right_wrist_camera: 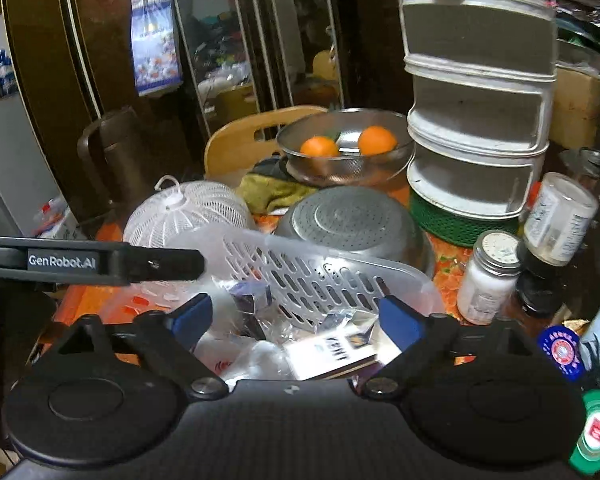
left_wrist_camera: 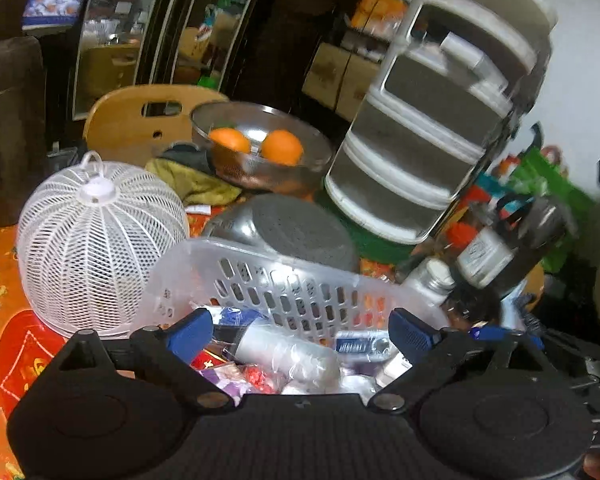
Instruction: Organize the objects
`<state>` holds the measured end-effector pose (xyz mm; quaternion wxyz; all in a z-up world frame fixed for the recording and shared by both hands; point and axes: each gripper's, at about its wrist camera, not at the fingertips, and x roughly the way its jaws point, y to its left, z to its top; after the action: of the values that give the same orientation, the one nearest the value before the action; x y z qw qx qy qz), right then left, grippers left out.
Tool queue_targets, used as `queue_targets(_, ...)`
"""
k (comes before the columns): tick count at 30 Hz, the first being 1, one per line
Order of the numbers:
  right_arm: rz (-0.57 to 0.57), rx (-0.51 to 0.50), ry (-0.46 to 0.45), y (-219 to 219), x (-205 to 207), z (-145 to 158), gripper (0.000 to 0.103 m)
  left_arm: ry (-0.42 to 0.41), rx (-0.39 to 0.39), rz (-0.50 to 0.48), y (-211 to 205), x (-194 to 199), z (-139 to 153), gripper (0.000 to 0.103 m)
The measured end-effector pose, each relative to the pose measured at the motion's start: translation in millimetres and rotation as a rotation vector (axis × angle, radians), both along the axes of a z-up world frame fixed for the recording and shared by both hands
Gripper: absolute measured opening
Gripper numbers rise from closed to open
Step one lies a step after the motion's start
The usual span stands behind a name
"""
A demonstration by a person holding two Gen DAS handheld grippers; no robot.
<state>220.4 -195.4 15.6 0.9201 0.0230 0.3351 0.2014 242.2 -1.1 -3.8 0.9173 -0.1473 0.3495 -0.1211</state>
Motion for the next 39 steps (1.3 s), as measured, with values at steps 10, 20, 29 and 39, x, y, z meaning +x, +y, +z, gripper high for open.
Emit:
queue_targets(10,-0.165,-0.061,-0.048,-21.4,-69.3,3.0,0.103,-0.082,0.037,-0.027,12.5,-75.6,17.3,0.101)
queue_targets(20,-0.197,-0.097,0.001,-16.1,-59.5,-0.8,0.103,-0.004,0.135,-0.012,-2.5,-63.9,3.9,0.101)
queue_targets(29,-0.191,-0.095,0.047,-12.5,-62.8,-2.4,0.103,0.024,0.158,-0.012,-6.8,-64.3,-0.4,0.101)
queue_targets(39,-0.211,-0.096,0.058,-13.1,-65.3,-2.2,0.103,0.029,0.174,-0.024,-15.9,-66.4,-2.6,0.100)
